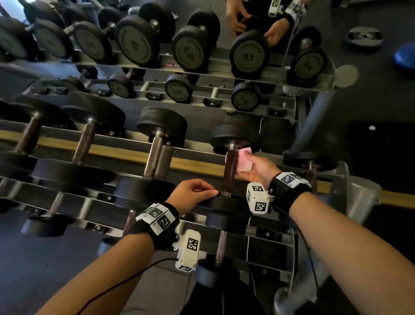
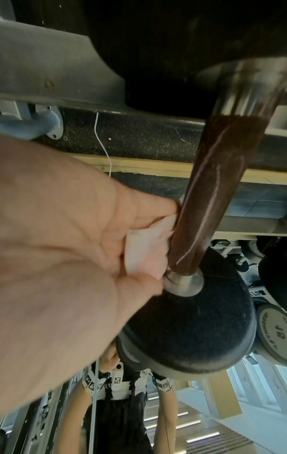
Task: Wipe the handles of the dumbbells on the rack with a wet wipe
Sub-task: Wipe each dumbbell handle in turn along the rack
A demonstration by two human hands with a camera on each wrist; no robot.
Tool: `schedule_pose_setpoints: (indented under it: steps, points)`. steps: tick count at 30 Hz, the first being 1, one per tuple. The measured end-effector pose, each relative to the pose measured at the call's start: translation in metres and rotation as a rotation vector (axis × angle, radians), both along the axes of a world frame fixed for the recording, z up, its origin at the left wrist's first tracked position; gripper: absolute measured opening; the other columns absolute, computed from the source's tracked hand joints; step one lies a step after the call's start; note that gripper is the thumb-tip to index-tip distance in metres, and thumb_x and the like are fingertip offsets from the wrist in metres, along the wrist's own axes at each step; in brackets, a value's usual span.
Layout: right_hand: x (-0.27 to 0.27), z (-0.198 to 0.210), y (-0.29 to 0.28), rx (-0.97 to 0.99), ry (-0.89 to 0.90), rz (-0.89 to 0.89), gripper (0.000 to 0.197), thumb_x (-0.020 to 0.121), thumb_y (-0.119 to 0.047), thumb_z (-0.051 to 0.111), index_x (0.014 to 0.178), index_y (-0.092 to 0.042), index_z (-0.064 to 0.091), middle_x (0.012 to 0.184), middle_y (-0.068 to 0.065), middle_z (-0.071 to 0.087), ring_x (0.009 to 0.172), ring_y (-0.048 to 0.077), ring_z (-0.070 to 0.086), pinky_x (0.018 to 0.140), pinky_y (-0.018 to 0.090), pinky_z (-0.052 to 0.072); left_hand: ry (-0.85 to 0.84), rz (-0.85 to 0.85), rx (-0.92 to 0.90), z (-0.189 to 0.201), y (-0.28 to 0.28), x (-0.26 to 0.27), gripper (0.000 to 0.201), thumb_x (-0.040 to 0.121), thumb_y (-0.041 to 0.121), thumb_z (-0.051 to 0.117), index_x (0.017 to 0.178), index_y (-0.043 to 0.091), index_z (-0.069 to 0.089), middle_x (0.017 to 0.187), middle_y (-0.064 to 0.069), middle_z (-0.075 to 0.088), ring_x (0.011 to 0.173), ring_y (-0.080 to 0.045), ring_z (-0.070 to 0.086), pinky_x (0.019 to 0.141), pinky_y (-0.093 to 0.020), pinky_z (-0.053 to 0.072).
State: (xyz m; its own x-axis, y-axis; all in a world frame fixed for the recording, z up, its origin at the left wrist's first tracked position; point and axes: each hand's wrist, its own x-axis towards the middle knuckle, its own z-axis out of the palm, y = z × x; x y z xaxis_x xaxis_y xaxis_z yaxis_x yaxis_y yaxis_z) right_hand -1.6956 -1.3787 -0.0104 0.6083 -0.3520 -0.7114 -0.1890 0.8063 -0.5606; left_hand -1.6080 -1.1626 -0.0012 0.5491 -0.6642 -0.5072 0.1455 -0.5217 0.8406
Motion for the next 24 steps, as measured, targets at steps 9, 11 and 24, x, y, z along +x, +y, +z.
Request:
schedule_pose_setpoints:
  steps: [9, 11, 24]
  points:
    - [-0.029, -0.016, 0.025, -0.378, -0.066, 0.226, 0.029, 0.101, -0.007, 0.046, 0.121, -0.022, 0.062, 0.118, 0.006, 0.065, 0.108, 0.022, 0.063, 0.082, 0.028, 0.057, -0.035, 0.000, 0.000, -0.006, 0.005, -0.001, 0.014, 0.078, 0.031, 0.081, 0.080, 0.020, 0.073, 0.089, -0.002, 0.077, 0.088, -0.017, 0.072, 0.087, -0.035, 0.057]
    - [-0.039, -0.015, 0.021, -0.471, -0.080, 0.337, 0.034, 0.101, -0.005, 0.046, 0.122, -0.027, 0.062, 0.122, 0.005, 0.064, 0.111, 0.021, 0.062, 0.082, 0.027, 0.057, -0.045, -0.004, -0.001, -0.007, 0.005, -0.001, 0.014, 0.078, 0.032, 0.081, 0.079, 0.021, 0.073, 0.087, -0.001, 0.076, 0.084, -0.014, 0.072, 0.086, -0.034, 0.057]
    - [-0.040, -0.021, 0.032, -0.579, -0.138, 0.417, 0.028, 0.097, -0.022, 0.058, 0.120, -0.029, 0.070, 0.131, -0.002, 0.064, 0.123, 0.009, 0.058, 0.104, 0.022, 0.044, -0.058, -0.033, 0.002, -0.009, 0.007, 0.003, 0.022, 0.077, 0.039, 0.080, 0.086, 0.020, 0.073, 0.087, 0.003, 0.075, 0.084, -0.012, 0.072, 0.084, -0.032, 0.057]
